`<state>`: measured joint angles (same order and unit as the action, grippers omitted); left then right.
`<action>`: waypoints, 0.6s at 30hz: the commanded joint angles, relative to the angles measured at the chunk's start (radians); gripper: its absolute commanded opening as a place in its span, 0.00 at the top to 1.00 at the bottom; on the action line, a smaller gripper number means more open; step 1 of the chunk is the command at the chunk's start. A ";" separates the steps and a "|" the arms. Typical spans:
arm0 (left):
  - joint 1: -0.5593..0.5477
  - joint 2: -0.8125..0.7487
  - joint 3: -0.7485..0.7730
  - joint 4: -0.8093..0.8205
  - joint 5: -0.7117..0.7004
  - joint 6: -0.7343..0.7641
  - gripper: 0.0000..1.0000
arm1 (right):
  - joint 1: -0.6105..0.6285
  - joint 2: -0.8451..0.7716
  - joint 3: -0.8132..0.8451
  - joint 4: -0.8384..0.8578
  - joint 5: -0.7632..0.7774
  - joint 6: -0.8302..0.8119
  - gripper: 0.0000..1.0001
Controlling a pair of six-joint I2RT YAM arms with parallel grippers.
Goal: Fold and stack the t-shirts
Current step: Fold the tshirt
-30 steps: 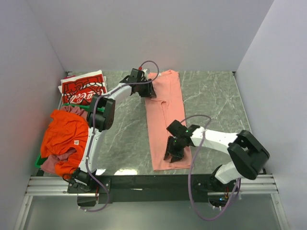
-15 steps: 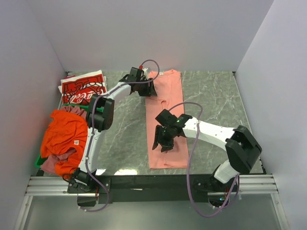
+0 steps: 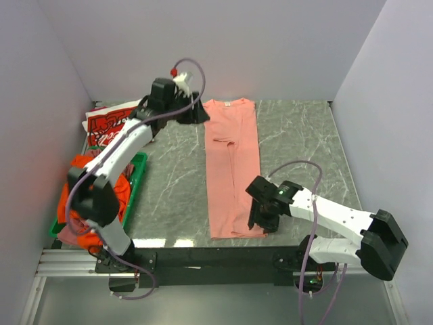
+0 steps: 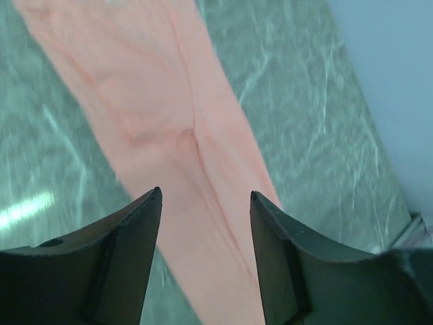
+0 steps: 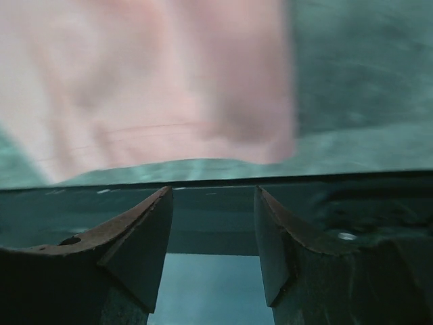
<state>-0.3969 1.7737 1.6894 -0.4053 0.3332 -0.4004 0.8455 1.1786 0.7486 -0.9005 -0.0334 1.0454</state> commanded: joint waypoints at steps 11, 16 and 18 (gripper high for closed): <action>-0.175 -0.431 -0.755 -0.126 -0.034 -0.146 0.41 | -0.023 -0.114 -0.149 -0.046 0.165 0.085 0.41; -0.206 -0.436 -0.777 -0.145 -0.036 -0.167 0.41 | -0.068 -0.128 -0.181 0.018 0.179 0.064 0.42; -0.217 -0.439 -0.787 -0.141 -0.023 -0.181 0.41 | -0.091 -0.132 -0.198 0.049 0.162 0.038 0.43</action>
<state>-0.5999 1.3666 0.9073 -0.5705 0.2913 -0.5446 0.7815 1.0698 0.5640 -0.9157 0.0967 1.1011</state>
